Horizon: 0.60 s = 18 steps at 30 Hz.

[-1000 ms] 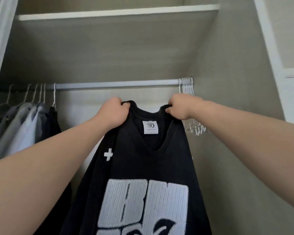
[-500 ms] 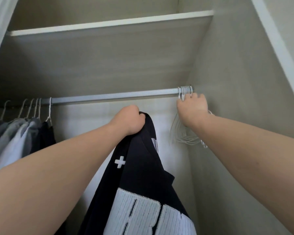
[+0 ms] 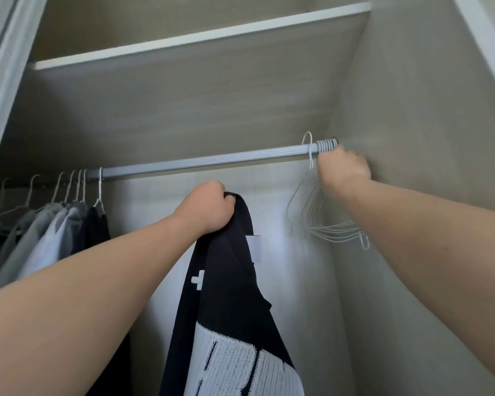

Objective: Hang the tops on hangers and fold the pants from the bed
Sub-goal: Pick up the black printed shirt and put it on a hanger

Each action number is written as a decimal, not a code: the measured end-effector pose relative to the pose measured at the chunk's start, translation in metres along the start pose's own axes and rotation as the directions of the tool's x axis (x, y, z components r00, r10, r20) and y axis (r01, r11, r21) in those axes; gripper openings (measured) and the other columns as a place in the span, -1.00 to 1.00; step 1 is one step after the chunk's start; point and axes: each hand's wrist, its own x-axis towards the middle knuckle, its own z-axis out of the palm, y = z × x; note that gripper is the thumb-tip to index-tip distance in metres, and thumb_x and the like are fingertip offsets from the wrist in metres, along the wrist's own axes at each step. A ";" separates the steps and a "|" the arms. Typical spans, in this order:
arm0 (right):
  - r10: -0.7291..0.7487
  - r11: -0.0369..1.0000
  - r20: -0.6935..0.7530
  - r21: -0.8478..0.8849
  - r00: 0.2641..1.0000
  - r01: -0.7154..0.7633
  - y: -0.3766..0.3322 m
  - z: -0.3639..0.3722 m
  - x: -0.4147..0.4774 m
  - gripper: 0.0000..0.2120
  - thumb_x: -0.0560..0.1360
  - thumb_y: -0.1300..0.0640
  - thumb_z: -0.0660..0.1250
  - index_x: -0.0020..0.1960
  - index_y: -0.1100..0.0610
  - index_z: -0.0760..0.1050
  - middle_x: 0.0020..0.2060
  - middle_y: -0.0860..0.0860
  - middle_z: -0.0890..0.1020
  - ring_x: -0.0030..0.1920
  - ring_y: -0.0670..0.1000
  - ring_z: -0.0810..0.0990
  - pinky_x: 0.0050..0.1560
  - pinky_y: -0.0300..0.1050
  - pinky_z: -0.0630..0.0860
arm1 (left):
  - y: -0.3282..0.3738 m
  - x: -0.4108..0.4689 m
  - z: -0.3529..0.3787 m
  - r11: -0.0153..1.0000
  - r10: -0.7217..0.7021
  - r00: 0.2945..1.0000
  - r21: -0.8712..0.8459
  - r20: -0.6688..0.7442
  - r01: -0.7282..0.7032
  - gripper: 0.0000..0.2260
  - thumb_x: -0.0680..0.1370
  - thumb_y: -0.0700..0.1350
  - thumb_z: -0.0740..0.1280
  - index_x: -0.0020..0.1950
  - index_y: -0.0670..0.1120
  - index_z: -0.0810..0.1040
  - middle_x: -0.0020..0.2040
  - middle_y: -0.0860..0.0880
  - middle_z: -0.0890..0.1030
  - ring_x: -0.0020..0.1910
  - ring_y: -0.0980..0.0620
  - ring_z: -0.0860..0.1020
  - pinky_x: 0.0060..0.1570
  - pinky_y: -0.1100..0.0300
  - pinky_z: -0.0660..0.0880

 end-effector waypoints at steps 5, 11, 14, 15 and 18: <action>0.092 0.887 0.052 0.449 0.994 -0.105 -0.021 -0.015 -0.008 -0.67 0.57 0.31 0.19 0.32 0.28 0.44 0.31 0.27 0.45 0.26 0.31 0.54 0.18 0.07 0.51 | -0.008 -0.009 -0.011 1.000 -0.016 1.000 0.007 -0.019 0.017 -0.69 0.66 -0.06 0.20 -0.25 -0.14 0.37 -0.30 -0.09 0.48 -0.19 -0.17 0.46 -0.24 0.08 0.31; 0.187 0.298 0.374 0.859 0.908 -0.416 -0.040 -0.031 -0.026 -0.92 0.54 0.28 0.14 -0.03 0.22 0.41 -0.11 0.23 0.52 -0.24 0.14 0.53 -0.38 -0.16 0.34 | -0.020 -0.029 -0.038 0.998 -0.062 0.993 0.007 -0.097 0.063 -0.71 0.64 -0.07 0.25 -0.28 -0.10 0.43 -0.20 -0.13 0.55 -0.10 -0.21 0.49 -0.17 0.09 0.35; 0.075 -0.061 0.523 0.852 0.849 -0.520 -0.049 -0.036 -0.050 -0.84 0.47 0.31 0.05 -0.18 0.08 0.19 -0.37 0.07 0.28 -0.48 -0.03 0.15 -0.42 -0.26 0.05 | -0.028 -0.044 -0.056 0.995 -0.096 0.986 -0.019 -0.139 0.094 -0.69 0.63 -0.08 0.26 -0.32 -0.04 0.40 -0.23 -0.10 0.53 -0.09 -0.21 0.49 -0.14 0.09 0.36; 0.048 -0.133 0.527 0.845 0.848 -0.518 -0.051 -0.038 -0.061 -0.83 0.46 0.31 0.04 -0.19 0.06 0.17 -0.39 0.05 0.22 -0.49 -0.03 0.10 -0.39 -0.23 0.01 | -0.031 -0.051 -0.063 0.994 -0.109 0.982 -0.026 -0.154 0.106 -0.68 0.63 -0.09 0.26 -0.33 -0.04 0.39 -0.27 -0.09 0.51 -0.10 -0.21 0.48 -0.13 0.08 0.35; 0.021 -0.288 0.493 0.836 0.870 -0.467 -0.057 -0.049 -0.097 -0.78 0.45 0.31 0.01 -0.24 0.02 0.14 -0.44 0.00 0.18 -0.55 -0.04 0.06 -0.47 -0.28 0.01 | -0.041 -0.074 -0.085 0.989 -0.146 0.969 -0.039 -0.200 0.141 -0.63 0.63 -0.09 0.28 -0.37 -0.07 0.34 -0.36 -0.07 0.45 -0.16 -0.20 0.46 -0.17 0.08 0.31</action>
